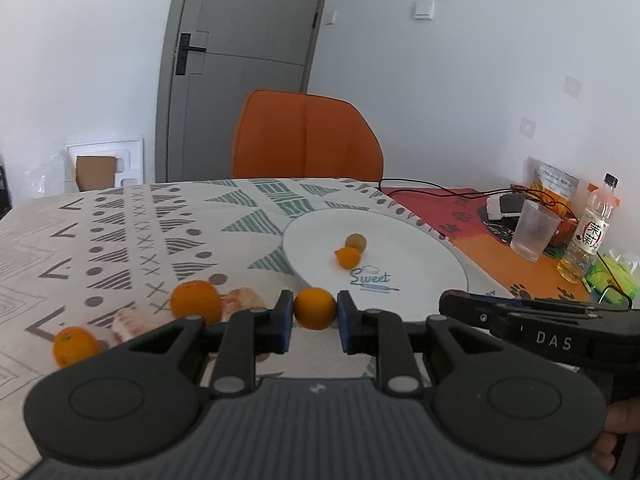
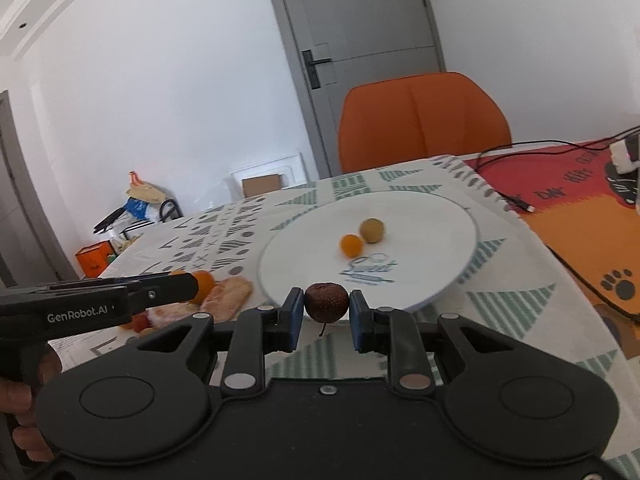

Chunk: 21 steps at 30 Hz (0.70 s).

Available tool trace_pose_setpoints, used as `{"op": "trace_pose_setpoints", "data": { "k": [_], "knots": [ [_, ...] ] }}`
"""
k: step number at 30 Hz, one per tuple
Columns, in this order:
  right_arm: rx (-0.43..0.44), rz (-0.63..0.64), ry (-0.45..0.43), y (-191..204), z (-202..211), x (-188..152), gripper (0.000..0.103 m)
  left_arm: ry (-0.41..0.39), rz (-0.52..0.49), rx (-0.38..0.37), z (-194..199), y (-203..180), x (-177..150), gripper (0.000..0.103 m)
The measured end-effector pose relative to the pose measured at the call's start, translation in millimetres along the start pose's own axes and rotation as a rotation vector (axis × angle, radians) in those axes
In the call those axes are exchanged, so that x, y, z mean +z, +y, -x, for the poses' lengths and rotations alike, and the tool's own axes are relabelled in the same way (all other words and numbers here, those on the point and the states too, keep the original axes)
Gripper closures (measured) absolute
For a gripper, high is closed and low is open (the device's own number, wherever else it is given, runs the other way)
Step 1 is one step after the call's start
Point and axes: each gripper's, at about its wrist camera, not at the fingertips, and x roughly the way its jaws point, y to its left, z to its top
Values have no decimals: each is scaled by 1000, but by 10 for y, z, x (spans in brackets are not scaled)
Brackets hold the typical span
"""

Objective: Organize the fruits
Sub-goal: 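Carry both fruits onto the white plate and open both tools to release them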

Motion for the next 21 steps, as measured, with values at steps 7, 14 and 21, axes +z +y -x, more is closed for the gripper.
{"op": "trace_pose_setpoints", "data": {
  "k": [7, 14, 21],
  "knots": [
    [-29, -27, 4, -172, -20, -15, 80, 15, -14, -21, -196, -104, 41, 81],
    [-48, -38, 4, -288, -32, -16, 80, 25, -26, -43, -358, -213, 68, 81],
    [-52, -37, 5, -354, -62, 1, 80, 35, -27, -58, -496, -284, 85, 81]
  ]
}}
